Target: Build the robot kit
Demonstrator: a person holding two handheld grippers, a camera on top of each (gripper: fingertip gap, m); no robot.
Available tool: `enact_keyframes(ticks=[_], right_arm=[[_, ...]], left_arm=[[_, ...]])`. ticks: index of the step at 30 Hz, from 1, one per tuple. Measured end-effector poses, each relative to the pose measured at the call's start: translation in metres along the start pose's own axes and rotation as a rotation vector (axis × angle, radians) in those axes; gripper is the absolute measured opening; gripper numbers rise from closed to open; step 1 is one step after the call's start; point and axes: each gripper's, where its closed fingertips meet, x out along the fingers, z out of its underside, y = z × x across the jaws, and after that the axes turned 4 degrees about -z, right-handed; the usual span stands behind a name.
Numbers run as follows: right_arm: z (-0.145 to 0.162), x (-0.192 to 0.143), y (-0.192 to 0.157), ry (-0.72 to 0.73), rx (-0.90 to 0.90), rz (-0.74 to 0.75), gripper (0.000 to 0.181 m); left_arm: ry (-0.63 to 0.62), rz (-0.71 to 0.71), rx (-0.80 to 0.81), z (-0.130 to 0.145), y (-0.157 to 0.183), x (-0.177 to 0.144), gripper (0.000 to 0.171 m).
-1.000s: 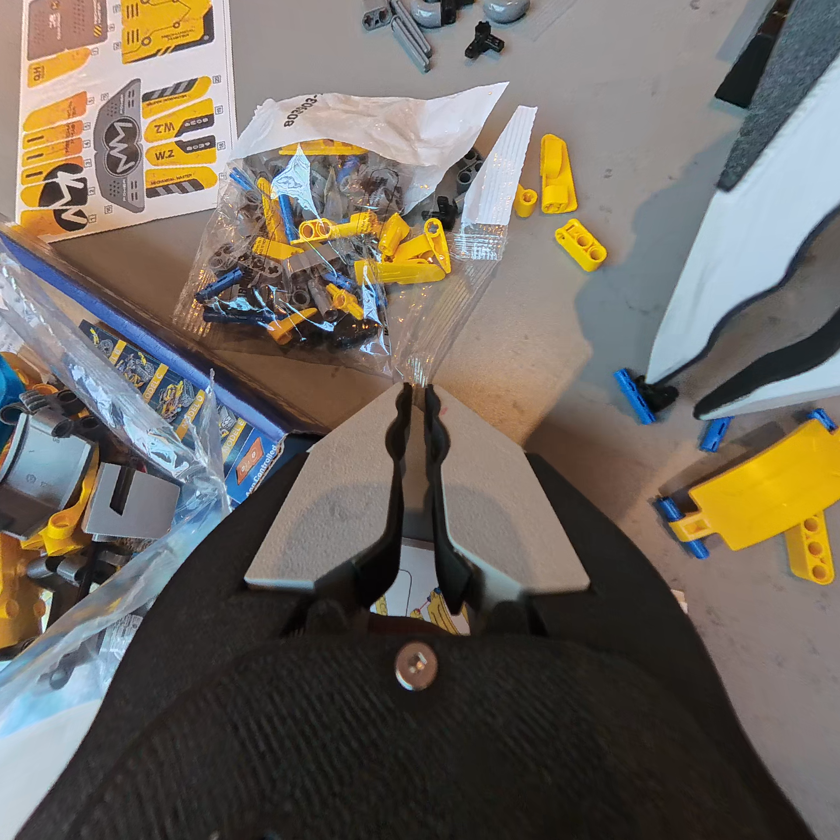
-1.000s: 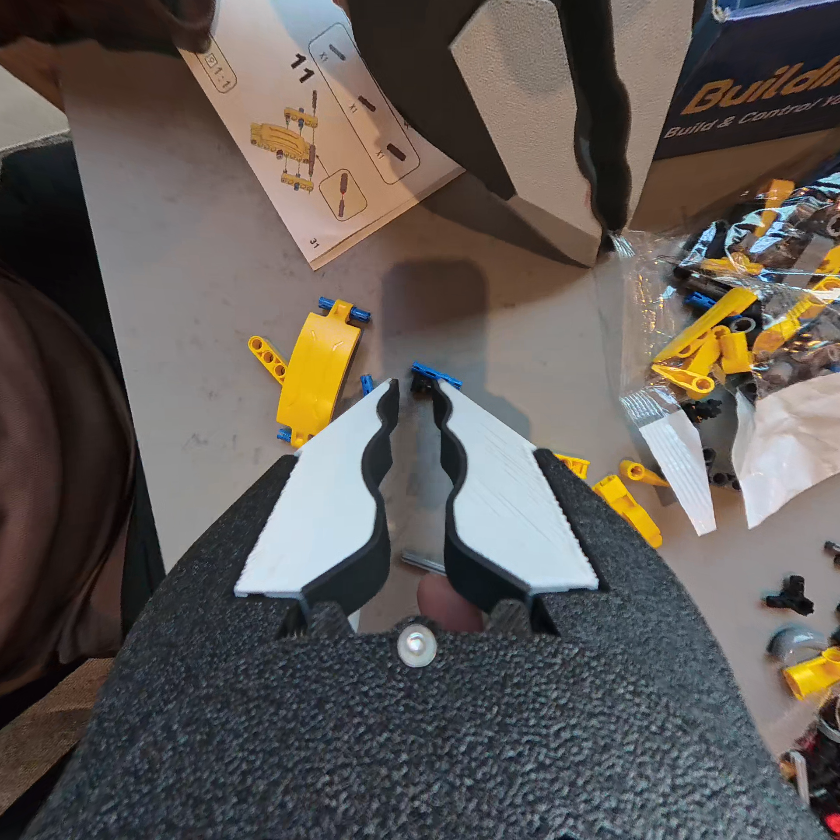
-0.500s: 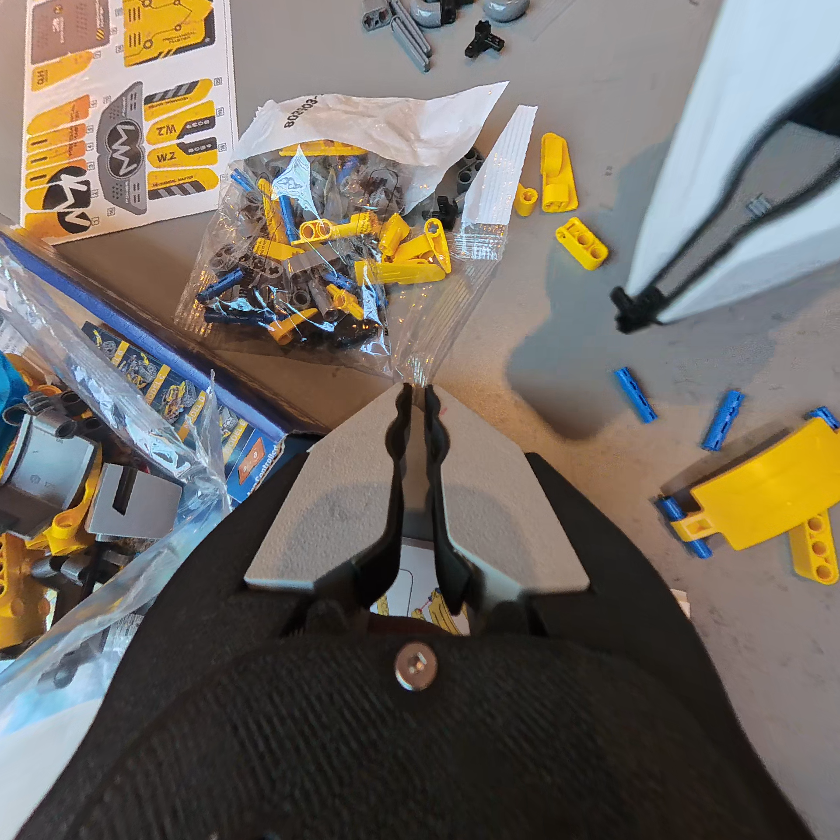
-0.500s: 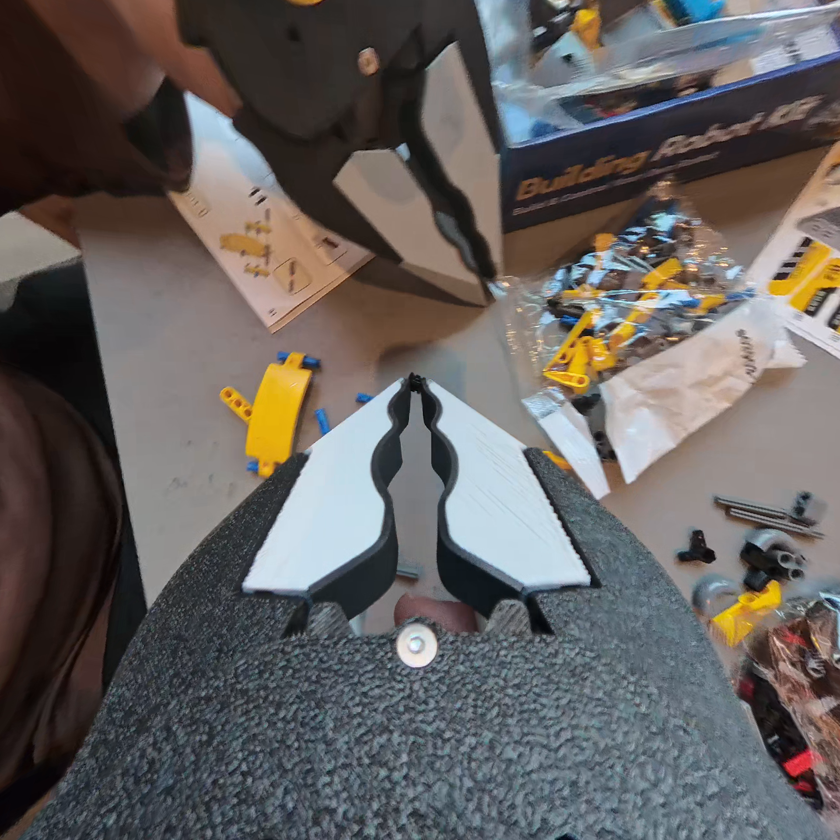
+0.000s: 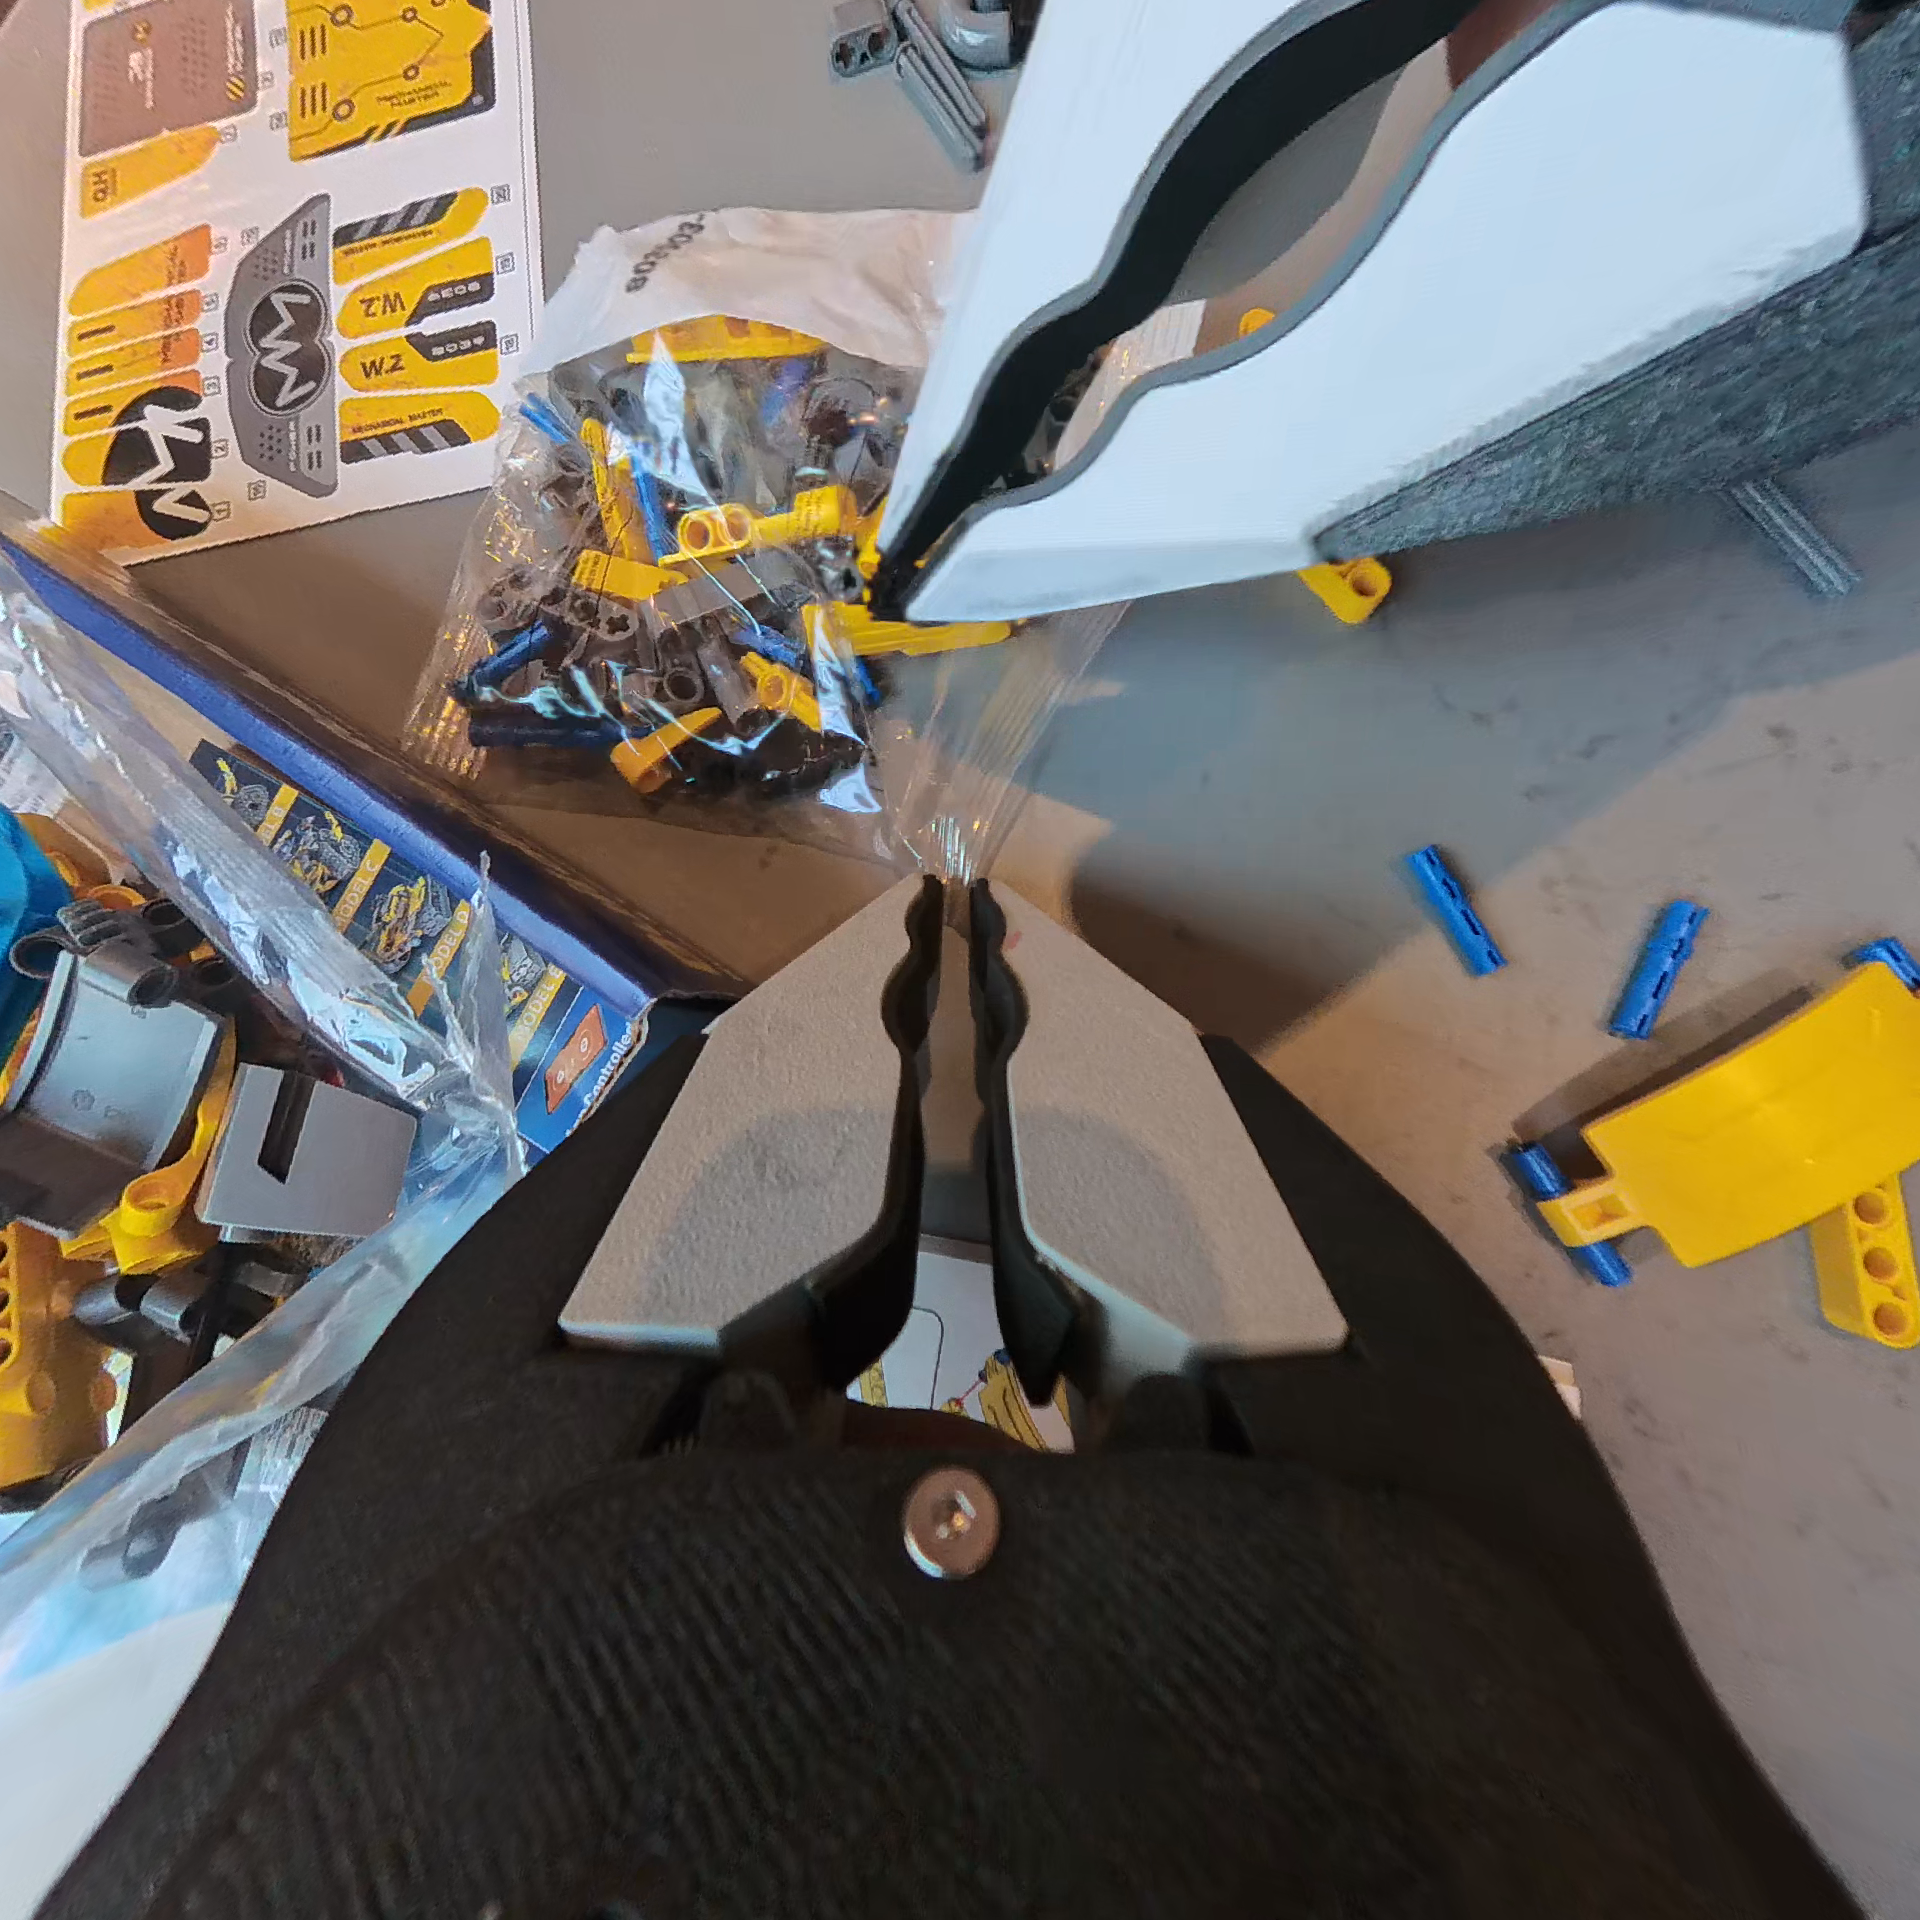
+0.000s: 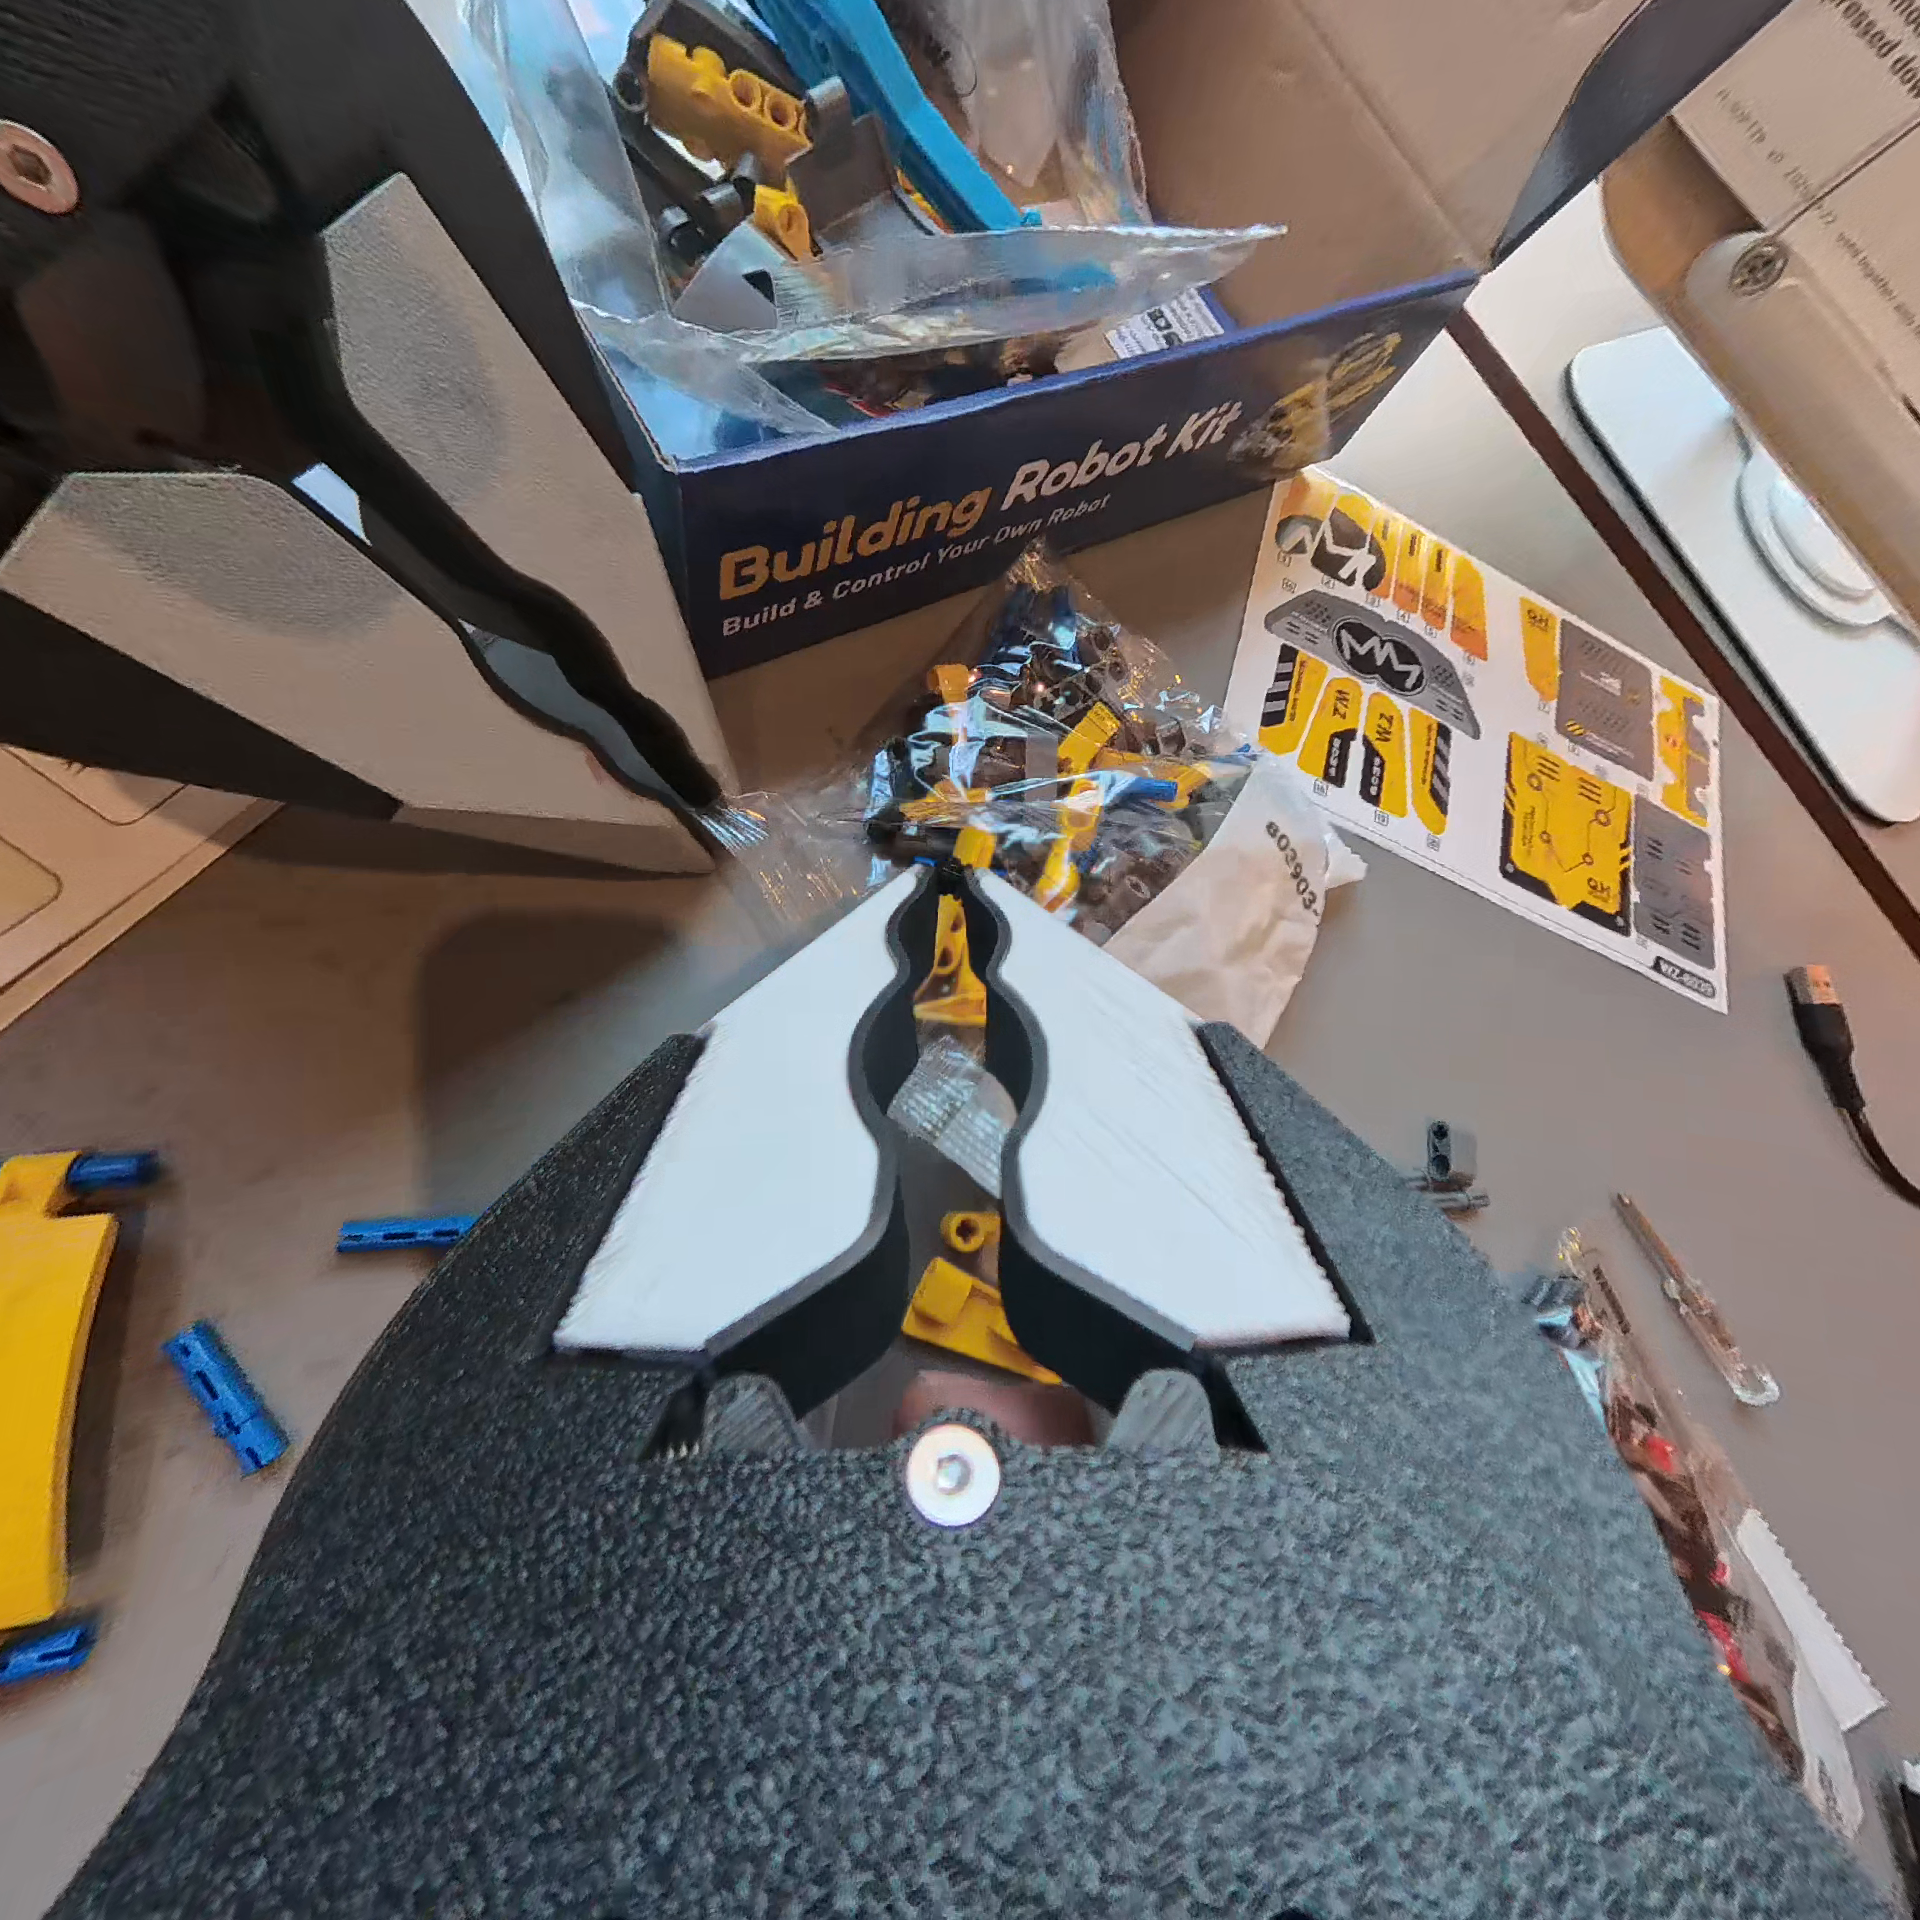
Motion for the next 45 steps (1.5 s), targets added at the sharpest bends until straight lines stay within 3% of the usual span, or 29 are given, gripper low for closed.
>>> enact_keyframes(ticks=[8, 15, 18, 21, 24, 32, 45], right_arm=[[0.002, 0.006, -0.006, -0.044, -0.065, 0.007, 0.013], [-0.014, -0.033, -0.005, -0.012, -0.031, -0.115, 0.014], [0.006, -0.057, -0.032, -0.135, -0.086, -0.301, 0.018], [0.045, -0.089, -0.063, -0.291, -0.283, -0.460, 0.021], [0.083, -0.108, -0.063, -0.450, -0.476, -0.446, 0.020], [0.104, -0.099, -0.056, -0.527, -0.558, -0.424, 0.015], [0.105, -0.094, -0.060, -0.505, -0.444, -0.486, 0.003]], left_arm=[[0.003, 0.001, -0.001, 0.000, 0.000, 0.000, 0.002], [0.001, -0.001, 0.001, 0.000, 0.000, 0.000, 0.002], [0.001, 0.000, 0.000, 0.000, 0.000, 0.000, 0.002], [0.001, 0.000, 0.001, 0.000, -0.001, 0.000, 0.002], [0.001, -0.002, 0.004, 0.000, 0.000, 0.000, 0.002], [0.005, 0.006, -0.007, 0.000, -0.001, 0.000, 0.002], [0.006, 0.002, -0.002, 0.000, -0.001, 0.000, 0.001]])
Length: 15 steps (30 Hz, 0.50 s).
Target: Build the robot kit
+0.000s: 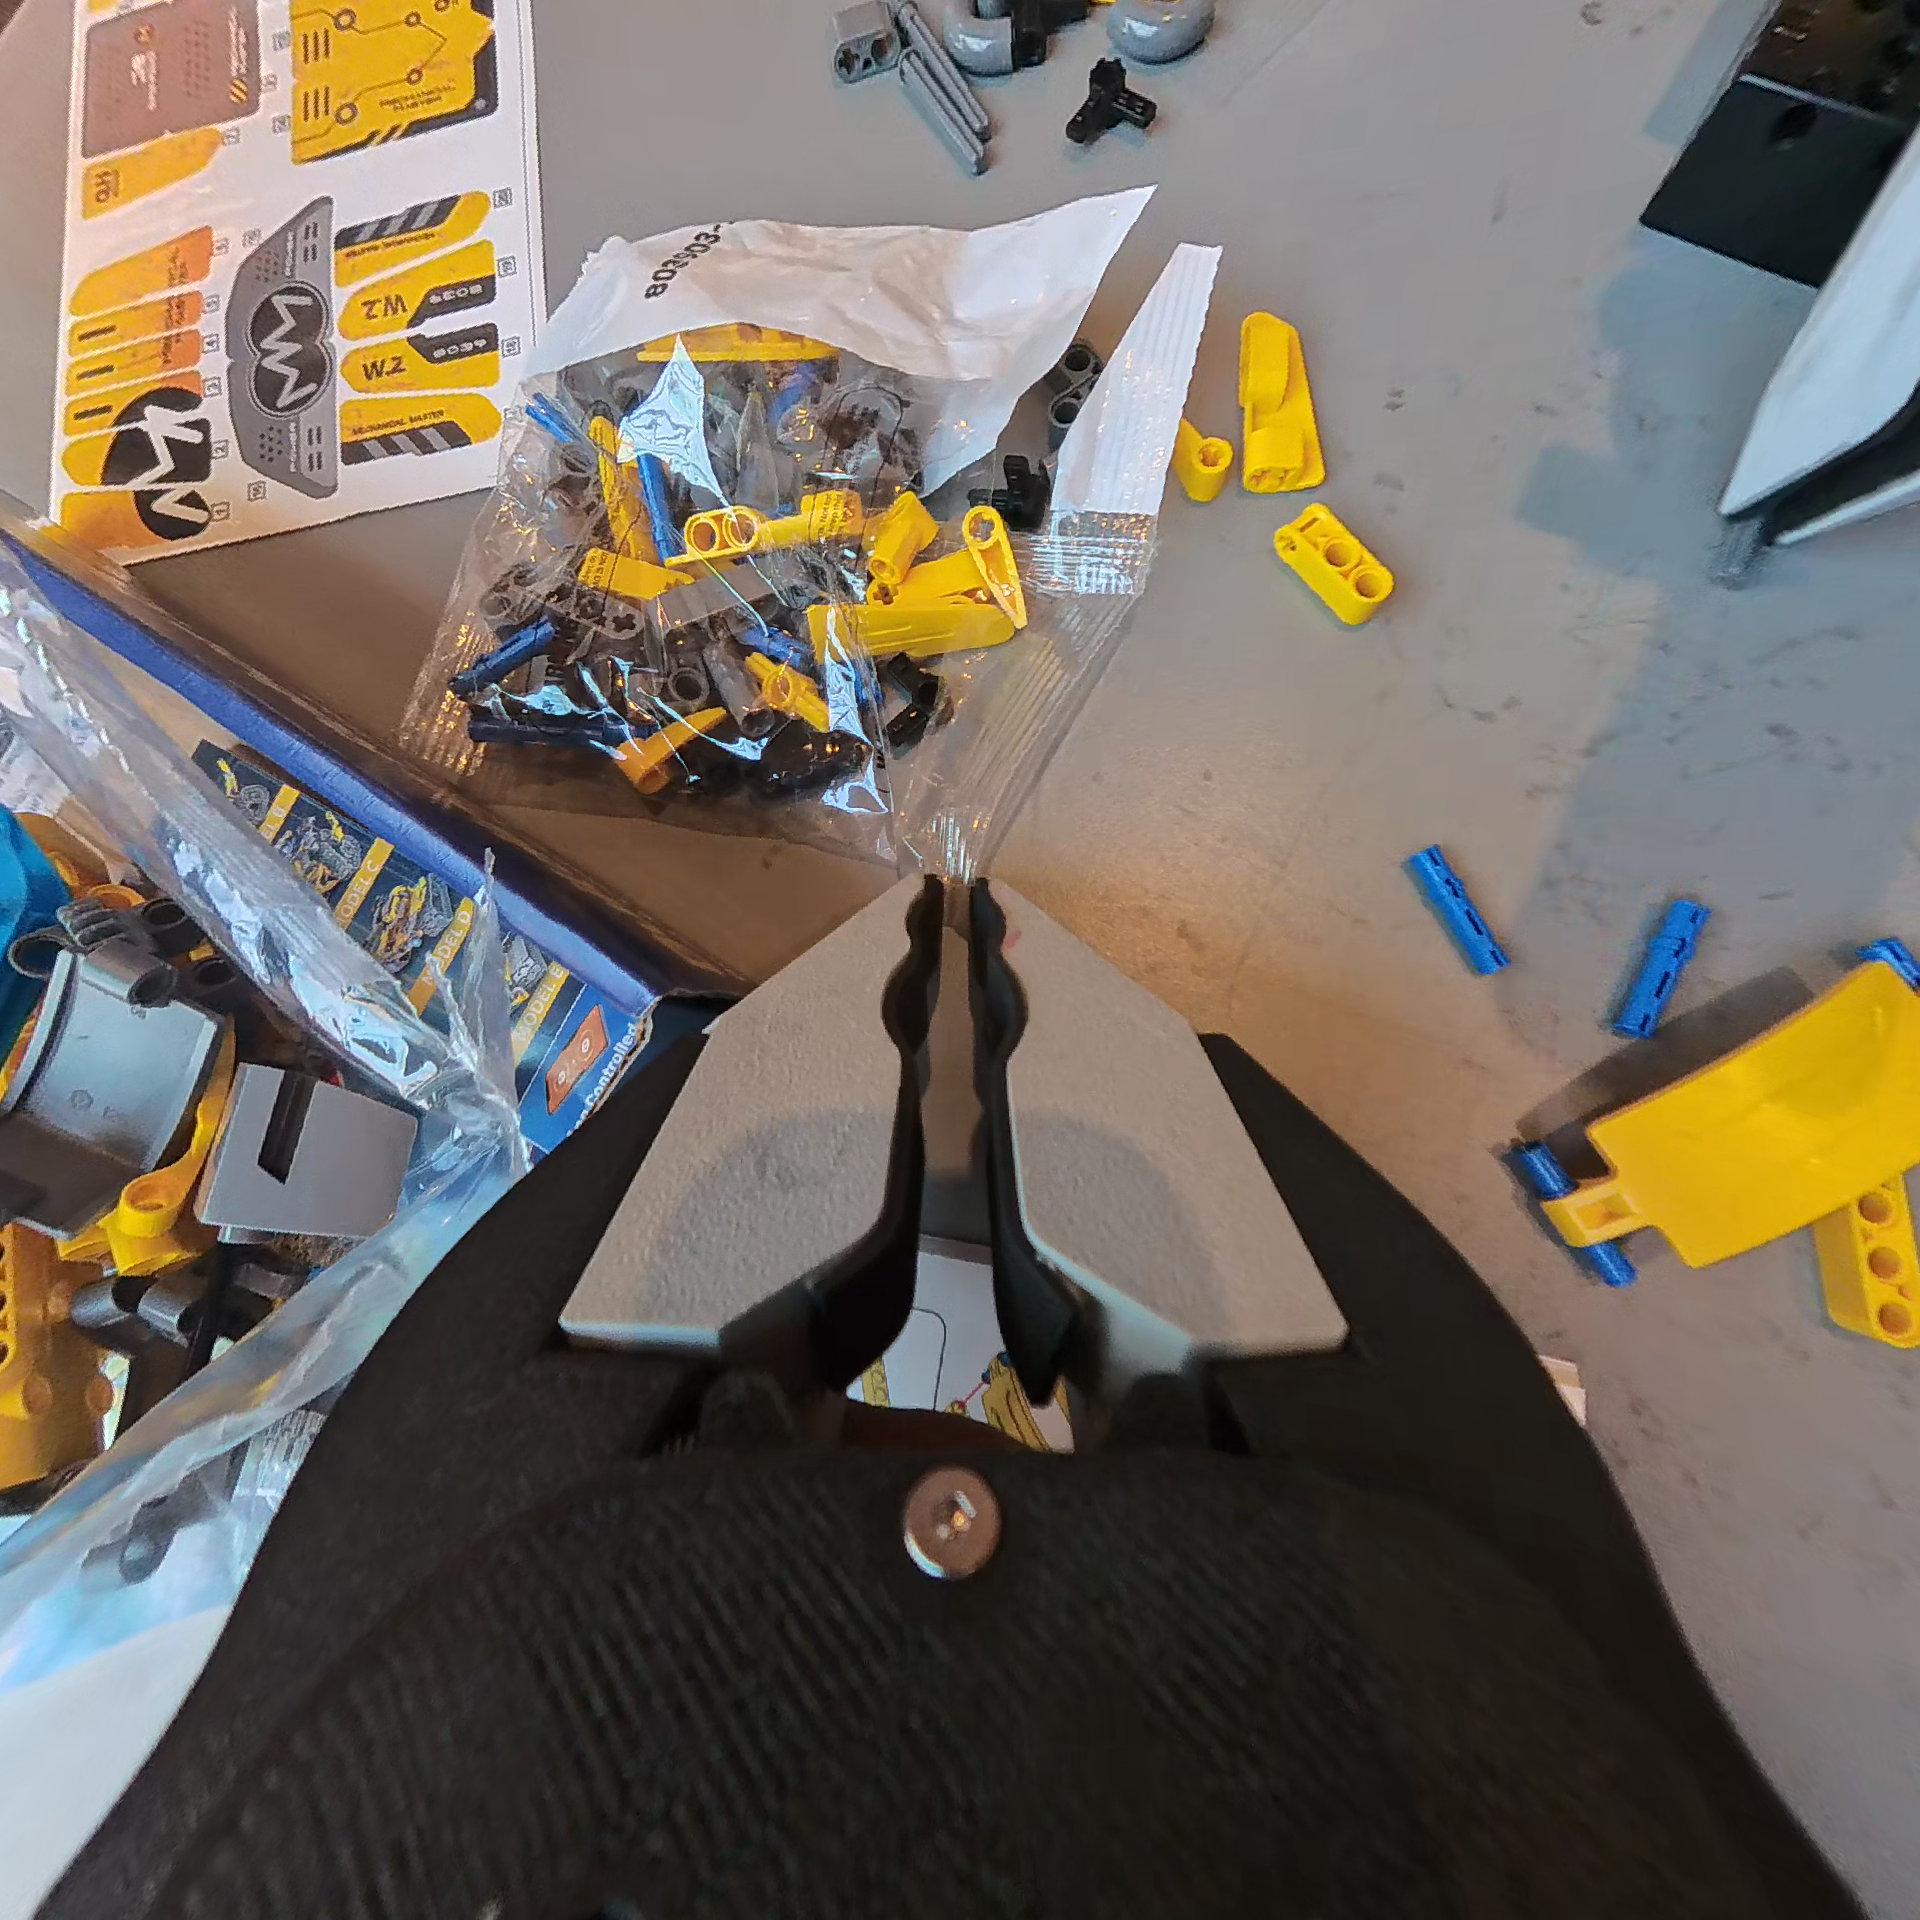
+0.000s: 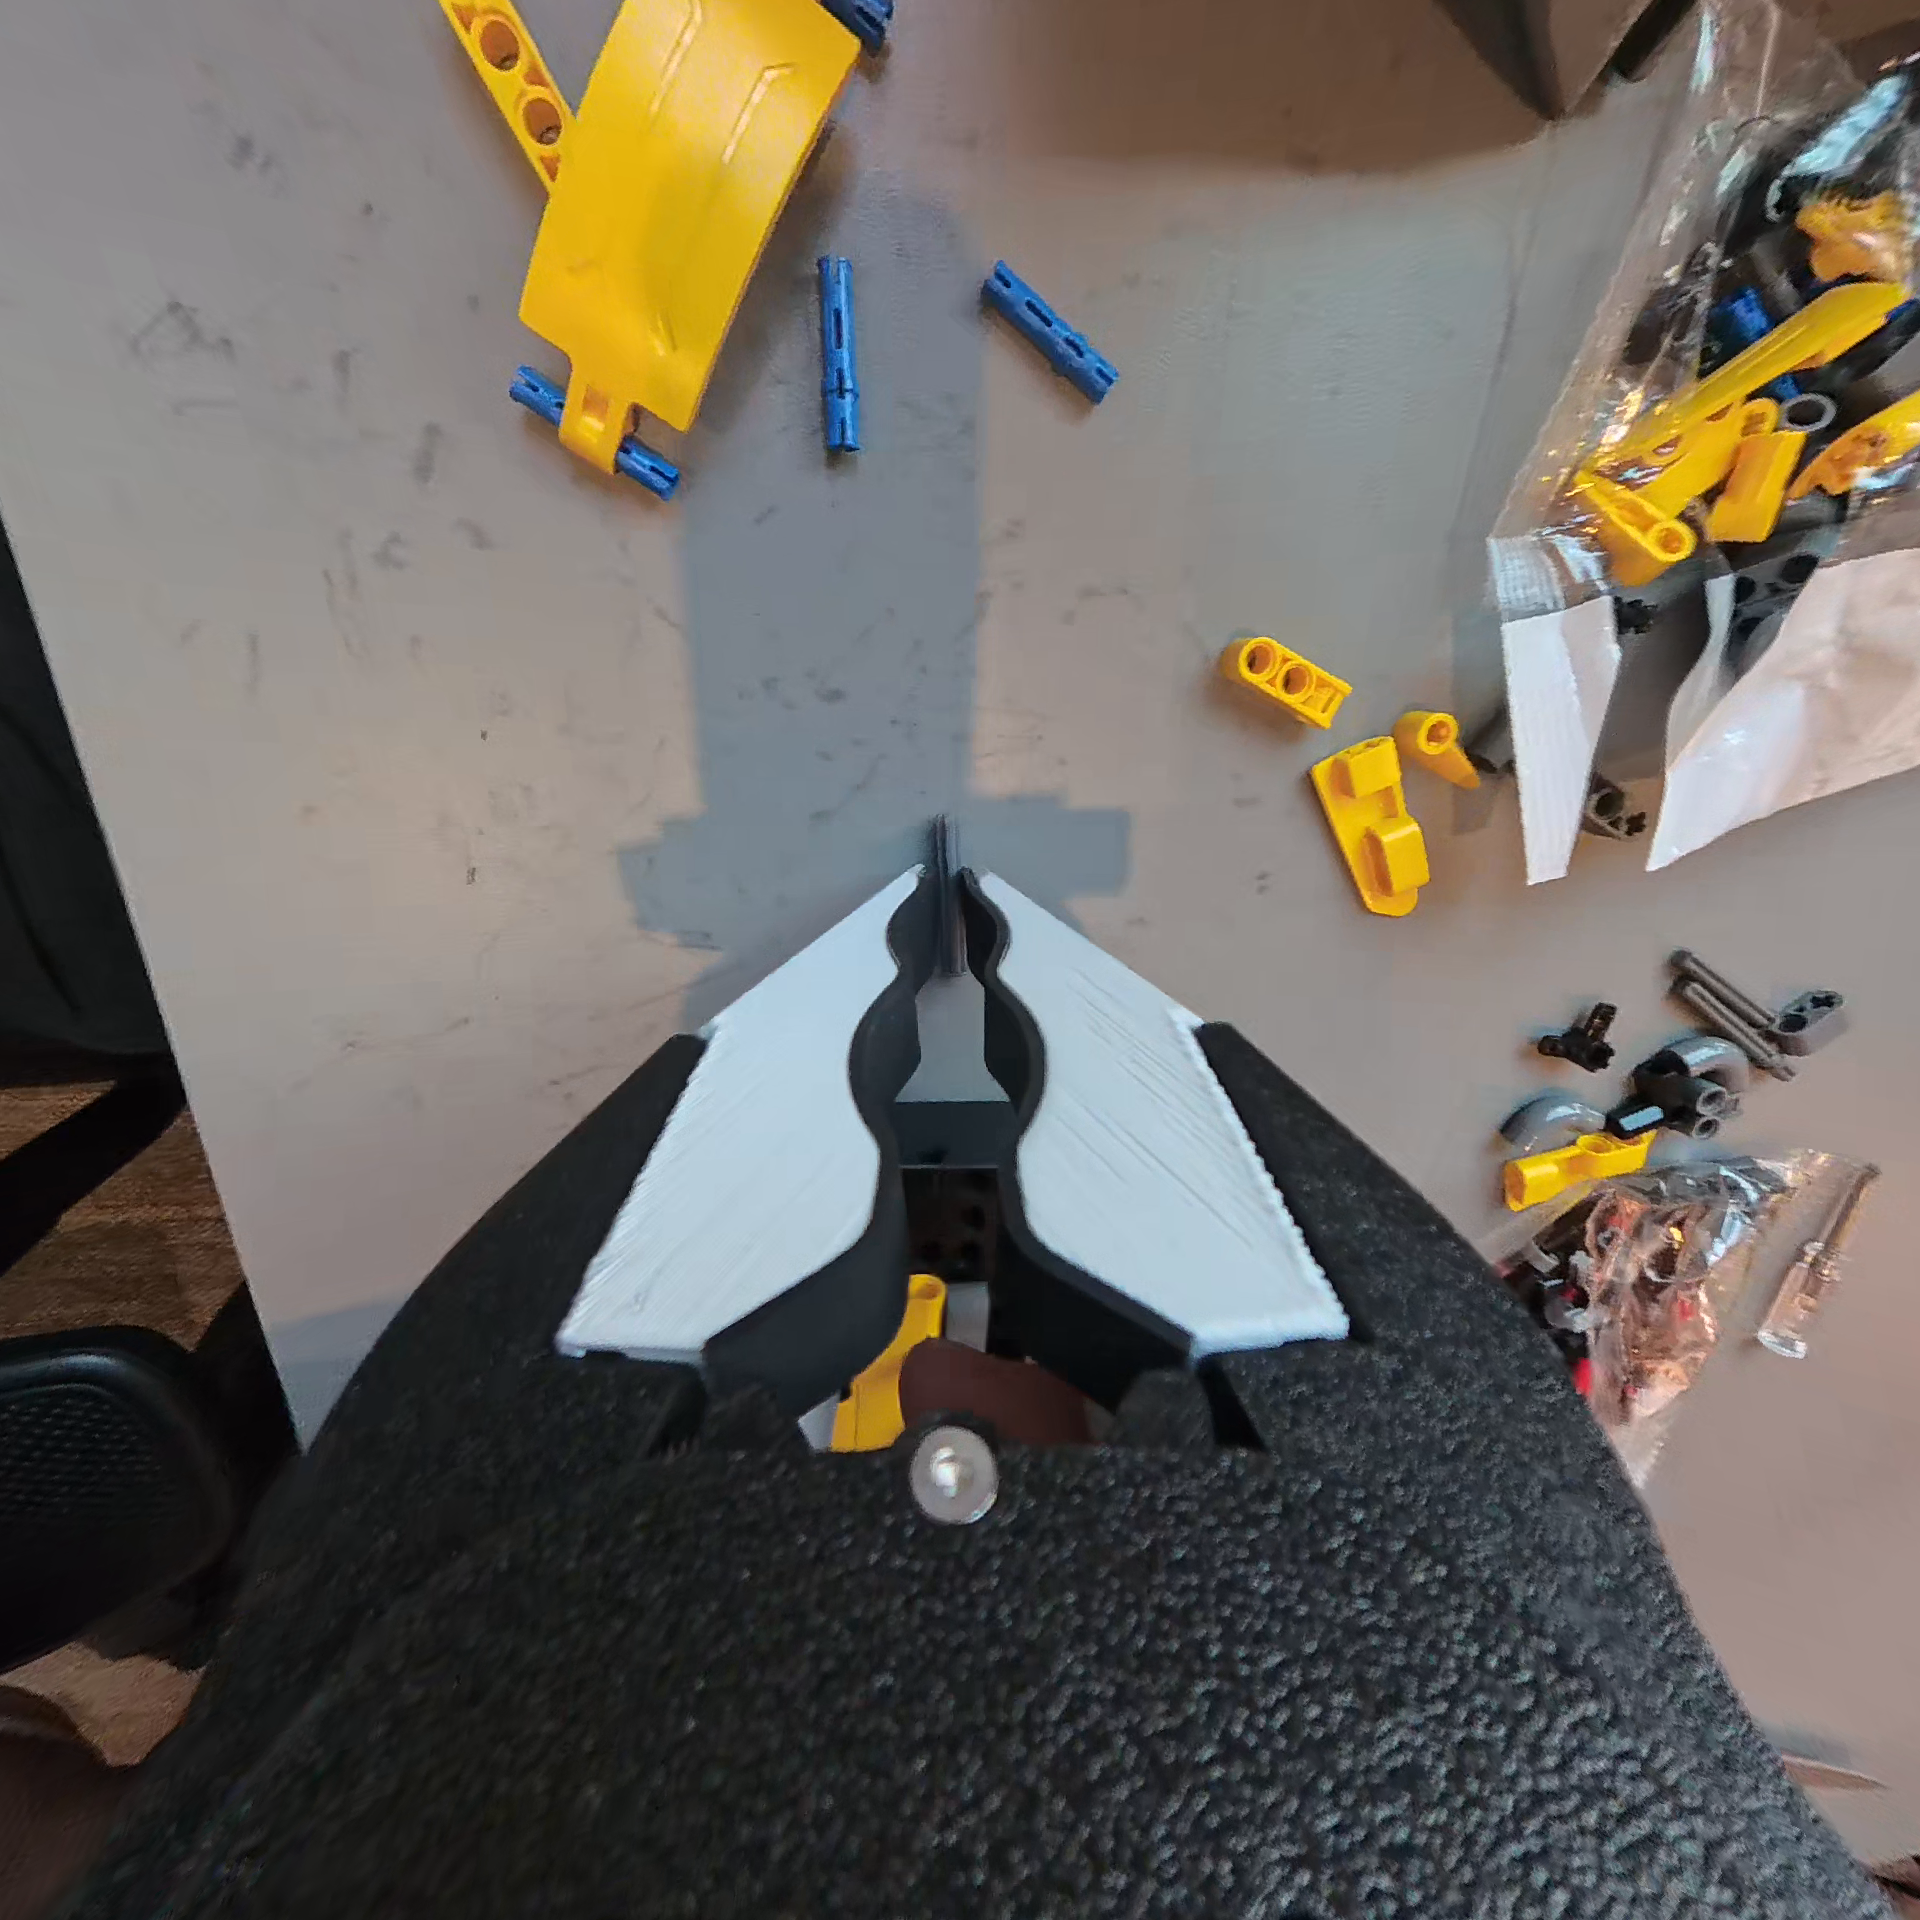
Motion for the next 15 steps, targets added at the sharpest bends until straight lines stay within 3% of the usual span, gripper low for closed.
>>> enact_keyframes(ticks=[3, 9, 15], right_arm=[[-0.012, -0.006, 0.013, 0.054, 0.005, 0.066, 0.003], [-0.061, -0.032, 0.060, 0.323, 0.157, 0.256, 0.004], [-0.078, -0.014, 0.096, 0.347, 0.287, 0.418, 0.004]], left_arm=[[0.000, 0.000, 0.000, 0.000, 0.000, 0.000, 0.002], [-0.001, -0.001, 0.002, 0.000, 0.000, 0.000, 0.002], [0.000, -0.003, 0.003, -0.001, 0.000, 0.000, 0.001]])
